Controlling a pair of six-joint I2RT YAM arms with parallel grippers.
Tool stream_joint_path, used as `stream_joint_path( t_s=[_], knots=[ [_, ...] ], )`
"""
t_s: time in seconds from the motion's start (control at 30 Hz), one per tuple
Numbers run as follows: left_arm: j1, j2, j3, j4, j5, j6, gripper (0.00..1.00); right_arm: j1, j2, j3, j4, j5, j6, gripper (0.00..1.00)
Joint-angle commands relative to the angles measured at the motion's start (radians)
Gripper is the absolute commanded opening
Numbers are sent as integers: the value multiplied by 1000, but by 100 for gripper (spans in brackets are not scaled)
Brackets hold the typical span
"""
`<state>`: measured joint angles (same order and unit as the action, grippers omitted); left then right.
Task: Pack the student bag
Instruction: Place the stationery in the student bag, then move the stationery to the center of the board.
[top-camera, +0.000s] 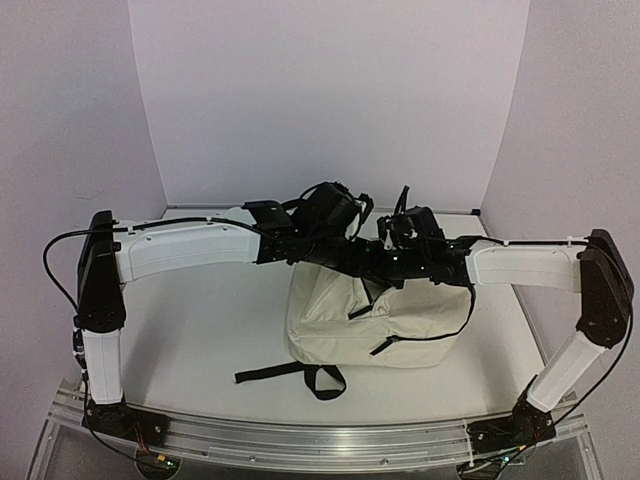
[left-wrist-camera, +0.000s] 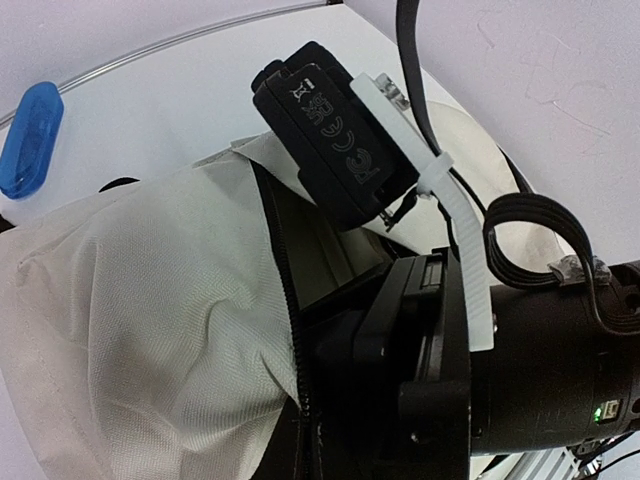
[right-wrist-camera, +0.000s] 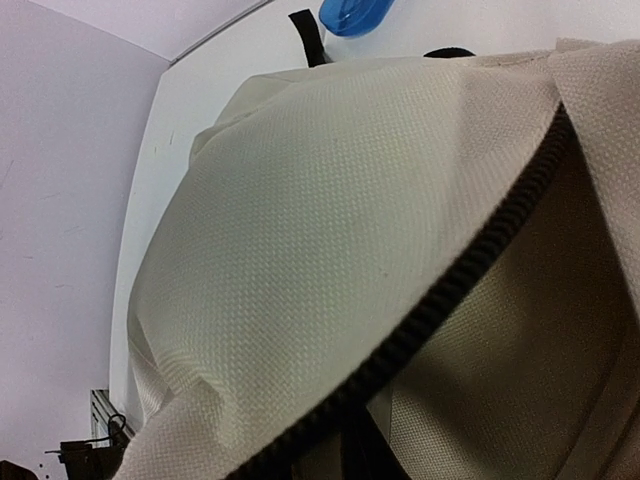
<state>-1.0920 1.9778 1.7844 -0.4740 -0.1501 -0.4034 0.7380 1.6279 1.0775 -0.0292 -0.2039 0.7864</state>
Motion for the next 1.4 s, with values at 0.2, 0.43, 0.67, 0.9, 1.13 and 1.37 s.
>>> stream_joint_path(
  t_s=[0.2, 0.43, 0.67, 0.9, 1.13, 1.37],
  knots=[
    [23, -74, 15, 80, 14, 3, 0, 2, -84, -76, 111, 14, -42, 33],
    [26, -100, -38, 124, 57, 15, 5, -3, -292, -134, -33, 180, -41, 56],
    [33, -167, -105, 188, 211, 34, 77, -21, -449, -91, -157, 348, -39, 66],
    [217, -240, -147, 175, 340, -58, 93, -31, -451, -62, -202, 411, -47, 67],
    [424, -153, -163, 181, 380, -77, 94, -32, -436, -65, -207, 424, -9, 64],
    [515, 66, -43, 263, 415, -23, 97, -31, -419, -57, -228, 422, 52, 63]
  ],
)
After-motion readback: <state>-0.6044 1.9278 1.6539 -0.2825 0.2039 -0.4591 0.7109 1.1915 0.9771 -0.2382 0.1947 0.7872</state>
